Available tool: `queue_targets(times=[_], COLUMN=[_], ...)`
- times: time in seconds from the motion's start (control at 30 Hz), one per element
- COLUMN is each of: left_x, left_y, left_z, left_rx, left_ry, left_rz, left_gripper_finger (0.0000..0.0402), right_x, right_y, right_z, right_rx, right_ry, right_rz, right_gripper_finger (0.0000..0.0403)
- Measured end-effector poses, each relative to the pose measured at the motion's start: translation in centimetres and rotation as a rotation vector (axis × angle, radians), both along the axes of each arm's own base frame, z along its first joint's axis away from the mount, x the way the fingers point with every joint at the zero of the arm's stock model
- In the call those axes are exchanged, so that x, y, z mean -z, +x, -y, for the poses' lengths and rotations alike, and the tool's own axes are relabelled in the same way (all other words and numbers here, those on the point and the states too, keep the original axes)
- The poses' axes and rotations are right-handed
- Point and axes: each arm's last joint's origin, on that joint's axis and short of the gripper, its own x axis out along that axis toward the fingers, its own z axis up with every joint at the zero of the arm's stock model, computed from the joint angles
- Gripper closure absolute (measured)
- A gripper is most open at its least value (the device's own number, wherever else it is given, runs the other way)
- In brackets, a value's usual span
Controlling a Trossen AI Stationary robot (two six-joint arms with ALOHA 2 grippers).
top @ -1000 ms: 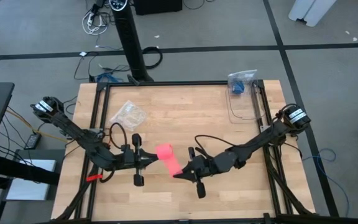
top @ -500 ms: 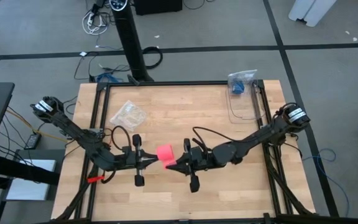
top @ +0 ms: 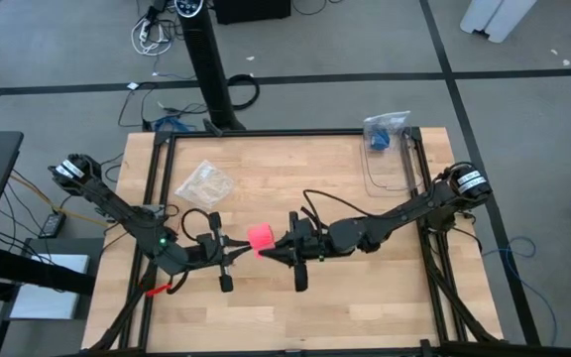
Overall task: Roll bandage
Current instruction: Roll the pink bandage
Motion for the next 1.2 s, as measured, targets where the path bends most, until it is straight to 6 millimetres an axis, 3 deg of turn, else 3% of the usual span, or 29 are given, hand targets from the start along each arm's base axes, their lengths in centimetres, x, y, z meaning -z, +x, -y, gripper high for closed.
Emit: queue_targets(times=[0.27,0.47,0.93,1.2], left_x=[-1.4,-1.9,0.6,2.1], left_y=[0.0,0.0,0.6,1.3], left_z=[0.1,0.0,-0.2,0.4], left_rx=[0.026,0.009,-0.057,-0.026], left_ry=[-0.108,-0.159,-0.046,-0.039], left_rz=[0.134,0.188,0.012,-0.029], left_gripper_finger=[0.0392,0.0392,0.0392,0.0392], right_x=[0.3,0.2,0.3,0.3], right_y=[-1.7,-2.1,0.2,0.8], right_z=[-3.8,-4.5,0.5,2.3], right_rx=[-0.084,-0.085,-0.015,0.048], right_ry=[-0.008,-0.003,0.077,0.114], right_rz=[-0.032,-0.030,-0.042,-0.047], right_gripper_finger=[0.0401,0.0401,0.0396,0.0347])
